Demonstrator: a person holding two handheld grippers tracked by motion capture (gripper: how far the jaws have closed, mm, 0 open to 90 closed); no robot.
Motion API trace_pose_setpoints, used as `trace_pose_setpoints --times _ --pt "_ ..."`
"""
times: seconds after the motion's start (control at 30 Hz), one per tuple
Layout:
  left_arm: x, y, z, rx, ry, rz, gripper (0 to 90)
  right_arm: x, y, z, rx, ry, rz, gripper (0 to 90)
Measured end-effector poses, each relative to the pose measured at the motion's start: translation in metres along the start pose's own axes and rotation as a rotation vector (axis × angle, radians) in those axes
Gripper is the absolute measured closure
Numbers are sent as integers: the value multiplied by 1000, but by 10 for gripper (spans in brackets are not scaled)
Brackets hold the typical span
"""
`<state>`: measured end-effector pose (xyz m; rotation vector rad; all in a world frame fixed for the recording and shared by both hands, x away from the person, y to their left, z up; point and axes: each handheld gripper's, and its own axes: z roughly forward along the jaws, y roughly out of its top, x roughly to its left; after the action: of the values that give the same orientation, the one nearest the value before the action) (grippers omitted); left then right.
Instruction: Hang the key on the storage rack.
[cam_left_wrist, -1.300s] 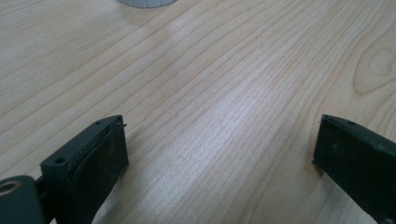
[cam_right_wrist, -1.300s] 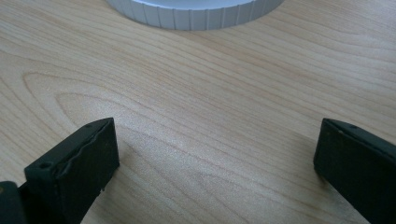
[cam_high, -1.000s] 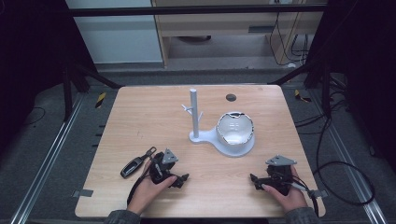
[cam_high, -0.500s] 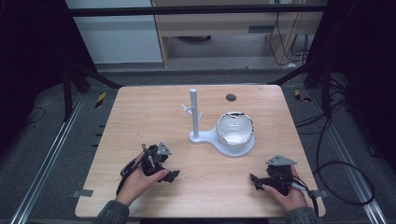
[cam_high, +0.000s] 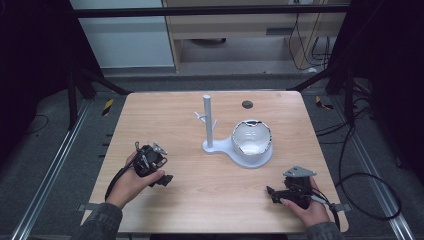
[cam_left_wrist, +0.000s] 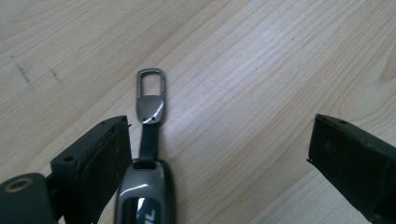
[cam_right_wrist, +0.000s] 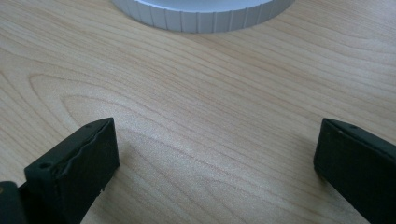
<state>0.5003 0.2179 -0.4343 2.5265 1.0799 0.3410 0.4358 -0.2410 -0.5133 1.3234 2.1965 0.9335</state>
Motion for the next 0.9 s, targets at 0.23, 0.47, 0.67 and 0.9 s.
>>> trace_pose_setpoints --times 0.23,0.47,0.67,0.9 --pt "12 6 1 30 -7 8 61 -2 1 1 0 13 -12 4" --pt "25 6 7 60 -6 -22 77 -5 4 4 0 8 -10 4" --pt "27 12 9 94 -4 -15 109 -6 5 6 1 -3 11 4" --pt "25 15 9 131 -8 -6 210 -6 2 2 0 -8 8 4"
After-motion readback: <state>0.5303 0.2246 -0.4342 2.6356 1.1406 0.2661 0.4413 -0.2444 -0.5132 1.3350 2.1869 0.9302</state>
